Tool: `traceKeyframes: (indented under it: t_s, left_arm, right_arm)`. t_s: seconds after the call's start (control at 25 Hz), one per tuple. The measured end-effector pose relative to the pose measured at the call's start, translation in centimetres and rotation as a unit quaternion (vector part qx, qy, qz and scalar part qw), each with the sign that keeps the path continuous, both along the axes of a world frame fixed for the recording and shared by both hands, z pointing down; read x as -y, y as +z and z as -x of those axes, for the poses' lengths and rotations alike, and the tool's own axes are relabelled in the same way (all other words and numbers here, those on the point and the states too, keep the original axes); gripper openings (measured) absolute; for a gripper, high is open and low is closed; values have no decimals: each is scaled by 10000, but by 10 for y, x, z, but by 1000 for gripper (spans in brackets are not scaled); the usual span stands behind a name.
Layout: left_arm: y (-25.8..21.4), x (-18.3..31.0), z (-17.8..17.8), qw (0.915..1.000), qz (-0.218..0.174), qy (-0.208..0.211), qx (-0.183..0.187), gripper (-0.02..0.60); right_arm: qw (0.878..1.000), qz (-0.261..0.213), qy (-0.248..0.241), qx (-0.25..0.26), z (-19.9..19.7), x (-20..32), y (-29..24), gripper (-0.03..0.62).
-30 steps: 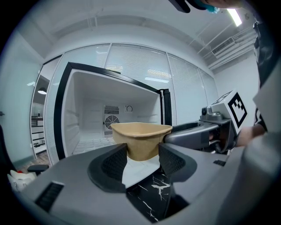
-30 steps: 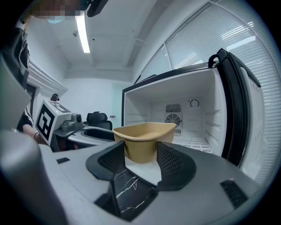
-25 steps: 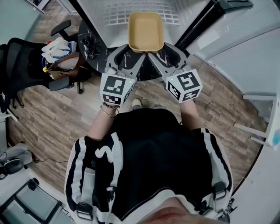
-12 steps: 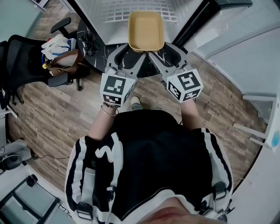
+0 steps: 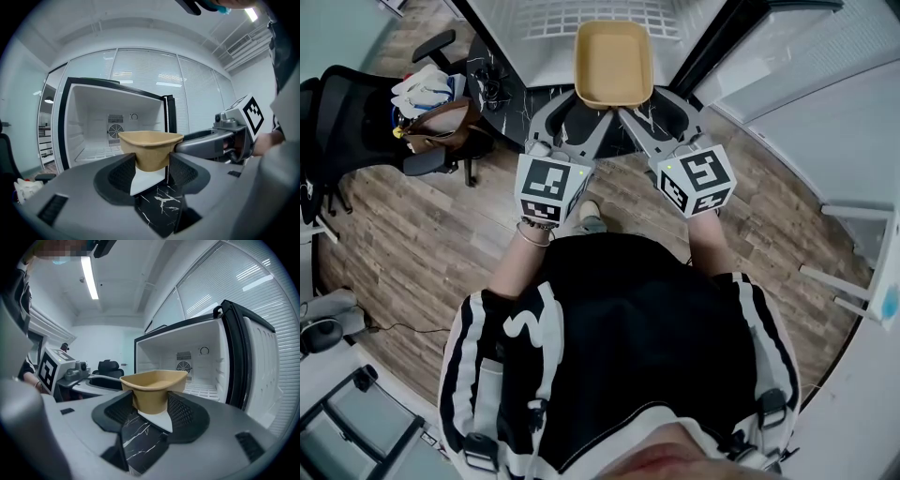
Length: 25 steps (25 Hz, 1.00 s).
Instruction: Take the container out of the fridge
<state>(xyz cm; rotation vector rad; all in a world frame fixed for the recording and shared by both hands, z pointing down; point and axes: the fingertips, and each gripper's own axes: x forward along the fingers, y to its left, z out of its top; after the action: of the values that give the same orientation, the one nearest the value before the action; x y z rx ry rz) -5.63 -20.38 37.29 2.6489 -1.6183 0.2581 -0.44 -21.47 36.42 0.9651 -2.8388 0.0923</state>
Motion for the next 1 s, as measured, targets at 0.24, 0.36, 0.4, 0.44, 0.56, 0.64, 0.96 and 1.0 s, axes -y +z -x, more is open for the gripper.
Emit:
traceKeyframes:
  t_s: [0.24,0.36,0.4,0.44,0.56,0.64,0.96,1.0]
  left_arm:
    - [-3,-8,-6,10000,-47,-14,0,229]
    - [-3,-13,-10,9999,-80,-15,-68,229]
    - [-3,-15,-12,10000,-66,-22,-68,229]
    - [-2,-17,-13,10000,-64,-31,-62,229]
    - [-6,-21,-15,9999,-125,-63,-45,229]
    - [-7,-24,-17,9999,-143,-88,-36,229]
    - [-11,-39,-22,9997,-185,-177,-6,229]
    - [-11,-41,-24,9996,-197,-190,-8,229]
  right_arm:
    - [10000,-56,-13,38,-6,-8,-3,227]
    - [9999,-80,-26,57,-10,-12,-4,227]
    - [9999,-85,-32,57,-11,-14,-4,227]
    - [9999,-87,-38,58,-13,-16,-4,227]
    - [9999,-102,-56,71,-15,-21,-5,227]
    - [9999,-124,-73,81,-17,-24,-7,227]
    - [9997,-169,-155,105,-22,-37,-11,227]
    - [9997,-172,-168,101,-23,-40,-11,227]
